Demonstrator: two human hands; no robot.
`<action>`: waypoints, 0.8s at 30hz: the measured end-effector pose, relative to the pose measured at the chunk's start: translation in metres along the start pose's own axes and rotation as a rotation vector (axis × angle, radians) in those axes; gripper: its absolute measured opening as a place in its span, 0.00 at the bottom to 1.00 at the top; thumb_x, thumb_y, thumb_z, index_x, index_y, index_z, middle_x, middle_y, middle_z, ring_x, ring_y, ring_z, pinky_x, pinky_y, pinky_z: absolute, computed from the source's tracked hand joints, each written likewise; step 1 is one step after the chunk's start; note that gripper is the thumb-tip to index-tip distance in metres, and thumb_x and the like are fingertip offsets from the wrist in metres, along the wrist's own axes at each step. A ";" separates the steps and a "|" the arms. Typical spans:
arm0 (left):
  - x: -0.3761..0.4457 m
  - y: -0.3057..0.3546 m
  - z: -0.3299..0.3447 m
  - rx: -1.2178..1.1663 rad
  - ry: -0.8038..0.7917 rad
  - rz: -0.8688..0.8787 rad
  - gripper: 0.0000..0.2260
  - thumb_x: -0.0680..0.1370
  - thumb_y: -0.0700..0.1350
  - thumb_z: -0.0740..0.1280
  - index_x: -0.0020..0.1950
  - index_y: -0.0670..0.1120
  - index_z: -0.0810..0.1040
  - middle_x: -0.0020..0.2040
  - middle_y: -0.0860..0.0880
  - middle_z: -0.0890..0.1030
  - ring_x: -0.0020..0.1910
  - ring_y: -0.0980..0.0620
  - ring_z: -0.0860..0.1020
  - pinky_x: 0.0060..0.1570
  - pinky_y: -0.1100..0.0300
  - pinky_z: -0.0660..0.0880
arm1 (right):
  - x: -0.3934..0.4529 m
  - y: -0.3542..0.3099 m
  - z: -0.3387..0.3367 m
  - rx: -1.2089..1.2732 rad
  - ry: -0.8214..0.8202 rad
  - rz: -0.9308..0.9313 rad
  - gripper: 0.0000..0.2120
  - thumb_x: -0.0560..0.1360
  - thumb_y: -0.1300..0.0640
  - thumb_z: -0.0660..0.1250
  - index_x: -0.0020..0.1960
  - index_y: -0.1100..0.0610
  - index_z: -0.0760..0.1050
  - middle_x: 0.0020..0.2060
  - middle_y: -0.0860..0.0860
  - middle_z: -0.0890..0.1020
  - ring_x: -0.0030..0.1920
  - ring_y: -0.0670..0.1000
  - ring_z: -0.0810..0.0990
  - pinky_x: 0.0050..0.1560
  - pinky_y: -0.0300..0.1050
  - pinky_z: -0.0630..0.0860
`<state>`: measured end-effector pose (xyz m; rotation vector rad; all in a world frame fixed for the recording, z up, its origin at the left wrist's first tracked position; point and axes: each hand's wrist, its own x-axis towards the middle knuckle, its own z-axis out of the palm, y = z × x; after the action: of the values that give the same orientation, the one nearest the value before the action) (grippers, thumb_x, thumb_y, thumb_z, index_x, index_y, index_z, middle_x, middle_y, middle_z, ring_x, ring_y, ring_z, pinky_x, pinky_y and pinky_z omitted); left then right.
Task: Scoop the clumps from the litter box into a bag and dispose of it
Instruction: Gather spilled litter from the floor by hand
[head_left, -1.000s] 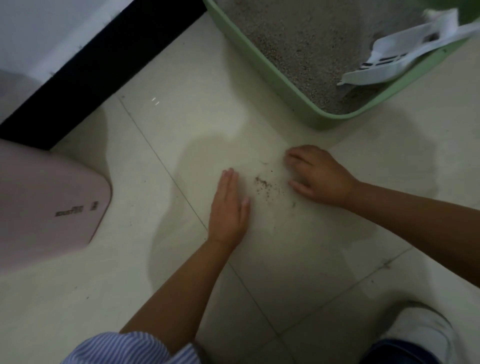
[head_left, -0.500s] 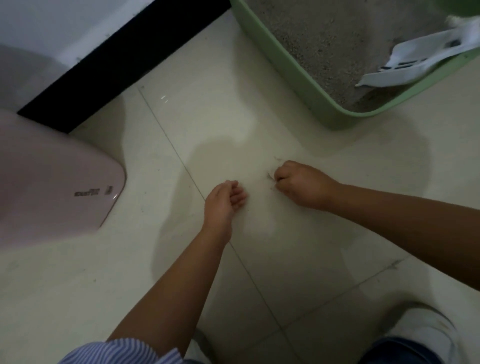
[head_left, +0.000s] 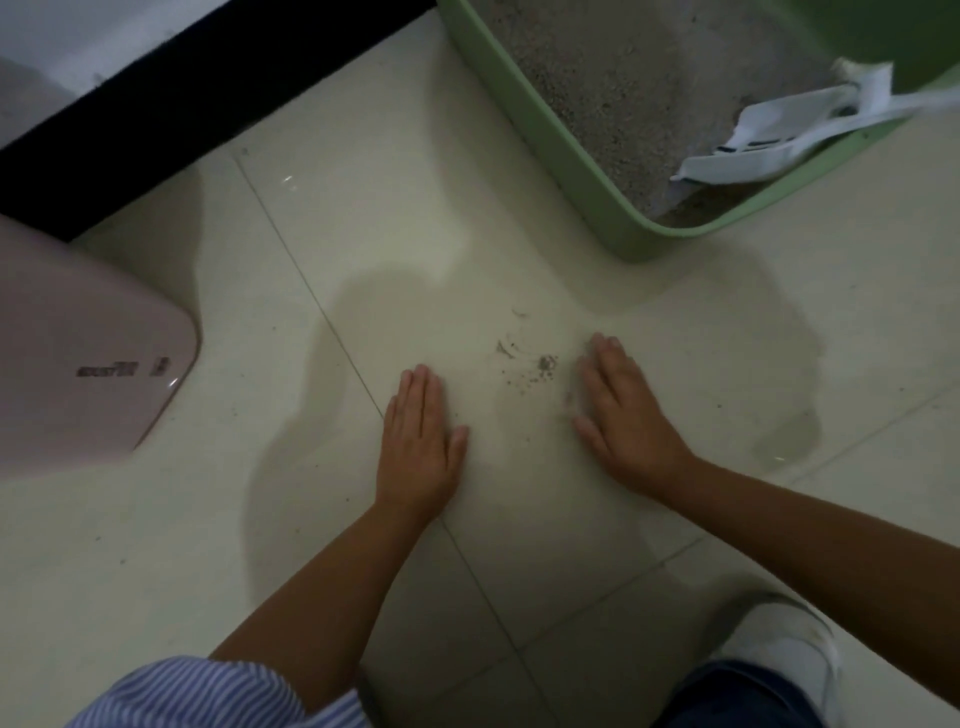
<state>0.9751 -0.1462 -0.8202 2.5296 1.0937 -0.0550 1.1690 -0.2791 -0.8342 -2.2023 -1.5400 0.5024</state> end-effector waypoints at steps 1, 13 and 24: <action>0.001 0.001 -0.001 -0.022 0.017 -0.004 0.27 0.77 0.49 0.55 0.68 0.29 0.64 0.68 0.31 0.68 0.69 0.43 0.57 0.68 0.56 0.50 | 0.010 -0.009 0.006 -0.011 0.025 -0.016 0.28 0.80 0.44 0.42 0.66 0.65 0.60 0.65 0.72 0.68 0.68 0.67 0.64 0.70 0.56 0.62; 0.003 -0.012 -0.013 -0.173 0.133 -0.139 0.27 0.75 0.47 0.54 0.65 0.29 0.69 0.64 0.31 0.71 0.66 0.38 0.68 0.68 0.59 0.57 | 0.068 -0.044 -0.008 -0.146 0.074 -0.143 0.24 0.65 0.45 0.65 0.49 0.63 0.80 0.47 0.62 0.82 0.48 0.63 0.82 0.46 0.56 0.78; 0.035 0.025 -0.029 -0.902 0.285 -0.748 0.09 0.81 0.39 0.57 0.45 0.45 0.75 0.36 0.52 0.76 0.40 0.49 0.76 0.49 0.52 0.75 | 0.073 -0.049 0.008 -0.070 0.003 -0.269 0.05 0.61 0.65 0.73 0.30 0.65 0.77 0.30 0.58 0.78 0.31 0.58 0.78 0.30 0.41 0.76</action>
<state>1.0140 -0.1271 -0.7915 1.2840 1.6379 0.4942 1.1498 -0.1941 -0.8203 -1.9999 -1.8416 0.3659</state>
